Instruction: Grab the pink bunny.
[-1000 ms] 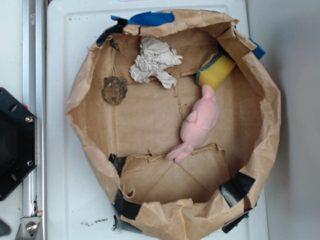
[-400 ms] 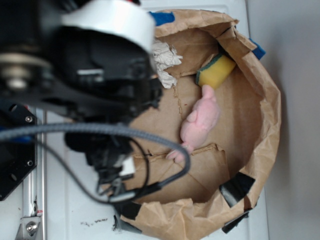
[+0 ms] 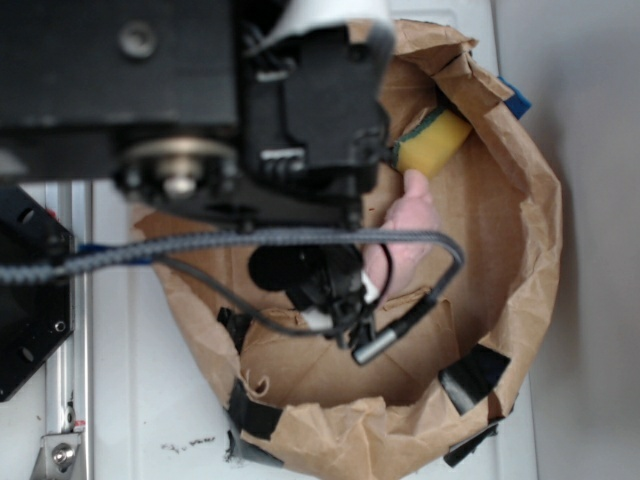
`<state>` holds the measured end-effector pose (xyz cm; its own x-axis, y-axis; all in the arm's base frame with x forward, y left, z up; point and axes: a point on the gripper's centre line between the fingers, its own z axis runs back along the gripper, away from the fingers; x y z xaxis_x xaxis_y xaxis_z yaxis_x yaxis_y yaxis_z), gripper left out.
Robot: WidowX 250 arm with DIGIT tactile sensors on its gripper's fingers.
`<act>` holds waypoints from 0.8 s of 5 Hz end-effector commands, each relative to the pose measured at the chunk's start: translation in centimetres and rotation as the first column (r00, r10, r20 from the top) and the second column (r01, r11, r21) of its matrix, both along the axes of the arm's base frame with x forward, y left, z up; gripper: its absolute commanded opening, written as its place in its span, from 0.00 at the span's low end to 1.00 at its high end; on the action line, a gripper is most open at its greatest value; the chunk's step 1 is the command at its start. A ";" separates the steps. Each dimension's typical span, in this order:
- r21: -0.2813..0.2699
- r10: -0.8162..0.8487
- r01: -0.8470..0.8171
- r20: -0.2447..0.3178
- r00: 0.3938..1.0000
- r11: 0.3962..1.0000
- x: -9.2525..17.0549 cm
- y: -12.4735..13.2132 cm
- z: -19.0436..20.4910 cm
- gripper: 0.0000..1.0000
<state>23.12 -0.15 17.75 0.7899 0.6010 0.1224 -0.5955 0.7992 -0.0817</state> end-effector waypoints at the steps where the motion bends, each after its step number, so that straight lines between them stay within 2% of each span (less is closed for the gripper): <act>1: 0.003 0.000 0.000 0.043 0.999 1.000 0.0 0.2 1.0 1.00; 3: 0.003 0.000 0.000 0.043 0.999 1.000 0.0 0.2 1.0 1.00; 4: -0.004 0.050 -0.050 0.030 0.998 0.999 1.5 1.9 -3.0 1.00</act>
